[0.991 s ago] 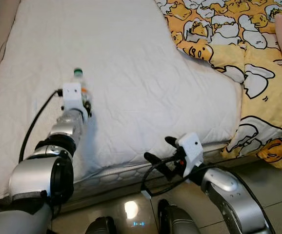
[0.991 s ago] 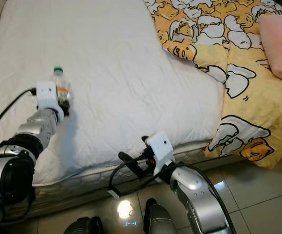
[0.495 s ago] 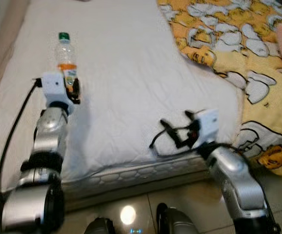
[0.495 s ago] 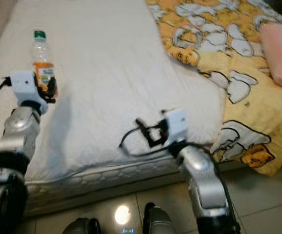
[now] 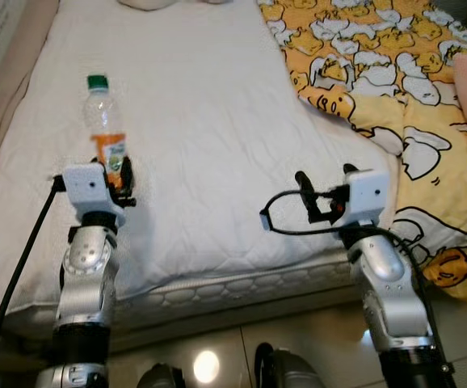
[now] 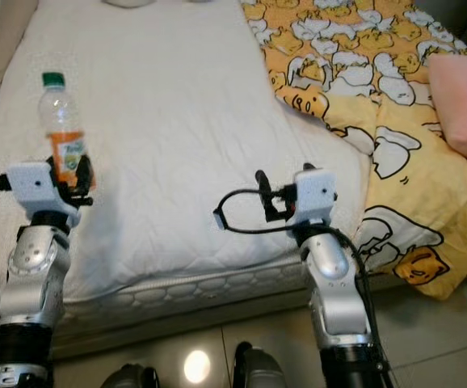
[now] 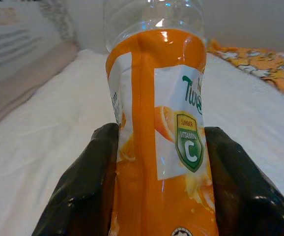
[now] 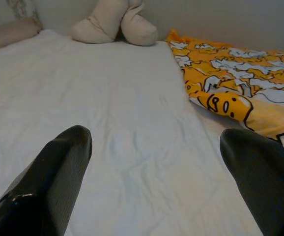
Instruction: Clean up the room
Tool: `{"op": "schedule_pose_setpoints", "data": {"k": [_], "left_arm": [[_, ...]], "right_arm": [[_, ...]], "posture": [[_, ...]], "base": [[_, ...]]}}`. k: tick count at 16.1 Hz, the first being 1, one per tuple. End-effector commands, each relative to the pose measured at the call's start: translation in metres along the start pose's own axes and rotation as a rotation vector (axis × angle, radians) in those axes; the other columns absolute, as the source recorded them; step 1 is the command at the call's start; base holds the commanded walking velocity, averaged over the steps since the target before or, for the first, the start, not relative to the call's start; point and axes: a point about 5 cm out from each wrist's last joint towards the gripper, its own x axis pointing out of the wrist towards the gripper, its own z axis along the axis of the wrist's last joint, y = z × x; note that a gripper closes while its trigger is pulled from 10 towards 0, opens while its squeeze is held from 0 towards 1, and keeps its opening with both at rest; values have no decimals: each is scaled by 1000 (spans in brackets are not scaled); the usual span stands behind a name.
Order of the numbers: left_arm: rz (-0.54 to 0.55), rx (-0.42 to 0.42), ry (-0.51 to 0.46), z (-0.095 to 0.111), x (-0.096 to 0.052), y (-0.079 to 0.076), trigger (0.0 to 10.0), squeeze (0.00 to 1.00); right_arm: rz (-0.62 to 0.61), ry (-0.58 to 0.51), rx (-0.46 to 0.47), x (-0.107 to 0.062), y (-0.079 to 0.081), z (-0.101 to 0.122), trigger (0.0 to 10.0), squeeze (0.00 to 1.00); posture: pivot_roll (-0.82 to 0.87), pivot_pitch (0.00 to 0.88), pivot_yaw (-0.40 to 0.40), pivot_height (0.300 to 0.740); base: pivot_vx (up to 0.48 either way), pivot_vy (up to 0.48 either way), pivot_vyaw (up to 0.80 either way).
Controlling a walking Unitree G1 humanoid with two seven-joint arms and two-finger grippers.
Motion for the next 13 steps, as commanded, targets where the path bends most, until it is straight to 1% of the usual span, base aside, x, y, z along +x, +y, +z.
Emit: {"op": "schedule_pose_setpoints", "data": {"k": [1, 3, 7, 10, 12, 13], "left_arm": [[-16, 9, -35, 9, 1, -11, 10000, 0], [-21, -10, -22, 7, 0, -16, 10000, 0], [-10, -16, 14, 1, -6, -19, 10000, 0], [9, -4, 44, -2, -1, -19, 10000, 0], [17, 0, 64, -5, 1, -18, 10000, 0], [14, 11, 86, -8, 2, -19, 10000, 0]], "right_arm": [[-15, 28, -22, 2, -1, -9, 10000, 0], [-22, 68, -19, 6, -4, -15, 10000, 0], [5, 59, -26, 11, -4, -16, 10000, 0], [33, 58, -14, 12, 3, -18, 10000, 0], [39, 64, -19, 14, 3, -19, 10000, 0], [31, 62, -13, 15, 2, -19, 10000, 0]], "posture": [[-122, 66, -17, 740], [-121, 63, -19, 740], [-123, 61, -24, 740], [-123, 61, -24, 740], [-124, 59, -26, 740], [-125, 58, -24, 740]], "base": [[0, -480, 0], [0, -480, 0], [0, -480, 0], [0, -480, 0], [0, -480, 0], [0, -480, 688]]}}
